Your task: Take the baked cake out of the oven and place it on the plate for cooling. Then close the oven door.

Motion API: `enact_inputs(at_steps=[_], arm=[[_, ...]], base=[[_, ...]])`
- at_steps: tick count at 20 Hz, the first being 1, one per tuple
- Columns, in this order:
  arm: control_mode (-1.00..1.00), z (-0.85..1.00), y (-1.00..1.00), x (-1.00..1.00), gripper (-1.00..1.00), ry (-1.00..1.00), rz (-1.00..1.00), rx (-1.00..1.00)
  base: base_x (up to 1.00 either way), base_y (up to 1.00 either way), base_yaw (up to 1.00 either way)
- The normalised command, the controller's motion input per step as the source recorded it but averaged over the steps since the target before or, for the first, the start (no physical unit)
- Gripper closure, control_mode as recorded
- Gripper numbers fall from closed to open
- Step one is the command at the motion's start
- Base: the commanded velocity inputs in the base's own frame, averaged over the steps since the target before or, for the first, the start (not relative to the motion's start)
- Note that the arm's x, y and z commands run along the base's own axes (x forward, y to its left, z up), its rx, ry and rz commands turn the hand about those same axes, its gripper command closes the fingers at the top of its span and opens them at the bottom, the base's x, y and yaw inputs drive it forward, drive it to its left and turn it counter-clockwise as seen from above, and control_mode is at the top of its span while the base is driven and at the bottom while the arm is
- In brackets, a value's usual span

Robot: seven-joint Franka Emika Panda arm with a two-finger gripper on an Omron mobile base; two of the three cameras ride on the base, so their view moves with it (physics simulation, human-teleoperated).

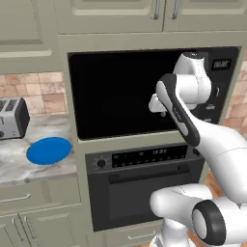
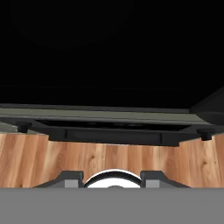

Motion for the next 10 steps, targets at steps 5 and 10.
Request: enact_inputs(at_steps=[5,10], arm=[[1.0,0.0,0.0,0.0,-1.0,0.0,0.0,0.0],[1.0,0.0,0.0,0.0,-1.0,0.0,0.0,0.0]], base=[[0.0,0.0,0.0],[-0.08,0.0,0.0]])
